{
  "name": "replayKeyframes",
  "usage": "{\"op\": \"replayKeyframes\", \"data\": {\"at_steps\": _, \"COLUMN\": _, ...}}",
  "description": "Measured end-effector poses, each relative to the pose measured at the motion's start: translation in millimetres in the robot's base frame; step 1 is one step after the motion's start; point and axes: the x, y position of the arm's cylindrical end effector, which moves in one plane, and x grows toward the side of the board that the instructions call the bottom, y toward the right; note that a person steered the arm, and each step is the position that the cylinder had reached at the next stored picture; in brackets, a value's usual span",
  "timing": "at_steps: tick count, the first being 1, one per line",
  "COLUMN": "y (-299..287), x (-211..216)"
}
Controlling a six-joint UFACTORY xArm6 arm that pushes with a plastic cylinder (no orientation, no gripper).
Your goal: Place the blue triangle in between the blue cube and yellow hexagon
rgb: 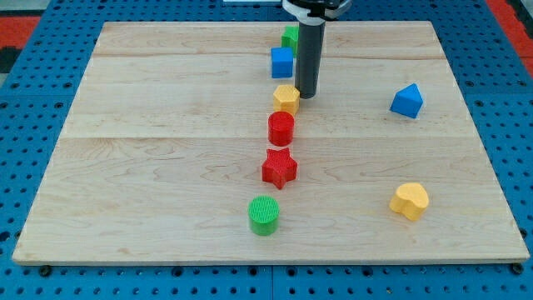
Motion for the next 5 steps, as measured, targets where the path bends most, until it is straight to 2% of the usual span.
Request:
{"op": "replayKeyframes", "data": {"at_steps": 2, "y": 115.7, "x": 63.1}}
{"op": "replayKeyframes", "data": {"at_steps": 3, "y": 167.2, "x": 59.8}}
{"op": "replayKeyframes", "data": {"at_steps": 4, "y": 167.6, "x": 42.7}}
{"op": "replayKeyframes", "data": {"at_steps": 5, "y": 139.7, "x": 24.6}}
